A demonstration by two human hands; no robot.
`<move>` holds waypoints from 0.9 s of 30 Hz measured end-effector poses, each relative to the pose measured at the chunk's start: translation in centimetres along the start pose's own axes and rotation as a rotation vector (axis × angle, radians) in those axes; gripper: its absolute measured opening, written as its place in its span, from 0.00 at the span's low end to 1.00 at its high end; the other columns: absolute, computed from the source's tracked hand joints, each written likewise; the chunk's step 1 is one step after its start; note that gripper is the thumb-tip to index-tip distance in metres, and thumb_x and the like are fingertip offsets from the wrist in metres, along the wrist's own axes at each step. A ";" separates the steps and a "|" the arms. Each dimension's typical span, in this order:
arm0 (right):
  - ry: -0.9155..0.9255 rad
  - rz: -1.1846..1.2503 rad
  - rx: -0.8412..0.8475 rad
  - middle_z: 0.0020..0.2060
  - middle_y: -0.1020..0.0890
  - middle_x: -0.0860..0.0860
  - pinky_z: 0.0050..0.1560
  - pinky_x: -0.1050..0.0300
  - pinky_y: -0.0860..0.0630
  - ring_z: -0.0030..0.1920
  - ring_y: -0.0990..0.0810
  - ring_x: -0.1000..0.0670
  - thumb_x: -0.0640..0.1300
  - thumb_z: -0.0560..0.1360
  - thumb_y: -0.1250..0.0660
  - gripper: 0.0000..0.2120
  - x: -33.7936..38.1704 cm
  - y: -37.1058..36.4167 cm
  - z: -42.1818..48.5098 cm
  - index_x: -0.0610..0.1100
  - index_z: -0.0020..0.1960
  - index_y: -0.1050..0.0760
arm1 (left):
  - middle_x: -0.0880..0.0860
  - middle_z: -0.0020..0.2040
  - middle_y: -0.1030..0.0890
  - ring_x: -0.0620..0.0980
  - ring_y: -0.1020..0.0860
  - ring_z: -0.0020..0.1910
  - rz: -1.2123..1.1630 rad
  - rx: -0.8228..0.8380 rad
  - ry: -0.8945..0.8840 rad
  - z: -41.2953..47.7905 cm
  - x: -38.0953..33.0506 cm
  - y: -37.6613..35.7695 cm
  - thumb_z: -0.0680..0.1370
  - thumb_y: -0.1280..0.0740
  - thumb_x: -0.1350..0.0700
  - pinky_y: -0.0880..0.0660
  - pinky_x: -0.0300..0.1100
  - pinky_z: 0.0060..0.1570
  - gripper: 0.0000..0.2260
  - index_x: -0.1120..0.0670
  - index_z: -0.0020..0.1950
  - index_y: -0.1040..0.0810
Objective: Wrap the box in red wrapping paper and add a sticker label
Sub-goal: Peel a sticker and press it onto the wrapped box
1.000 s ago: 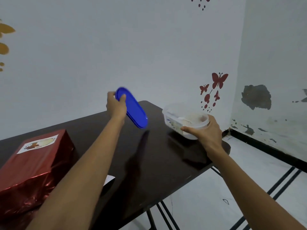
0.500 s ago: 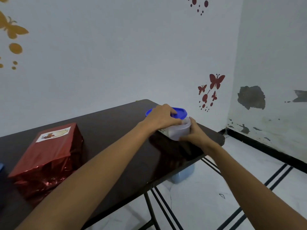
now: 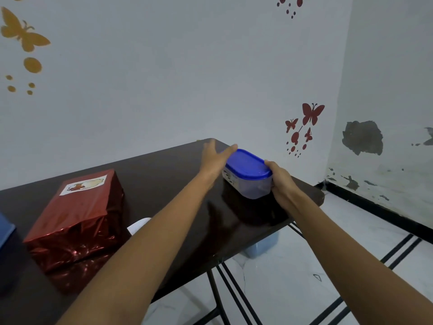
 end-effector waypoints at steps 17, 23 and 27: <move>-0.110 0.064 -0.145 0.38 0.23 0.45 0.39 0.60 0.27 0.42 0.23 0.48 0.36 0.72 0.31 0.07 0.0 -0.4 1.8 0.40 0.37 0.27 | 0.58 0.57 0.21 0.50 0.22 0.35 -0.187 -0.348 0.302 3.3 4.9 -2.3 0.77 0.40 0.62 0.31 0.39 0.28 0.19 0.60 0.68 0.30; -0.072 0.037 -0.158 0.49 0.22 0.44 0.45 0.58 0.26 0.48 0.23 0.48 0.44 0.77 0.35 0.09 0.1 -1.5 2.2 0.37 0.50 0.25 | 0.54 0.75 0.38 0.55 0.34 0.71 -0.228 -0.168 0.283 1.6 3.9 -2.2 0.82 0.44 0.46 0.35 0.51 0.69 0.28 0.53 0.78 0.50; -0.057 0.060 -0.094 0.47 0.23 0.48 0.54 0.57 0.30 0.50 0.25 0.49 0.51 0.82 0.48 0.15 -0.3 -2.9 1.9 0.42 0.55 0.29 | 0.48 0.78 0.51 0.50 0.47 0.76 -0.247 0.016 0.173 -0.8 3.9 -3.3 0.82 0.47 0.43 0.47 0.47 0.73 0.31 0.49 0.77 0.63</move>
Point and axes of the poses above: each hand's wrist, its own z-axis towards the middle knuckle, its own y-axis out of the back of the hand, x = y × z, the point moved 6 cm from there along z, towards the middle knuckle
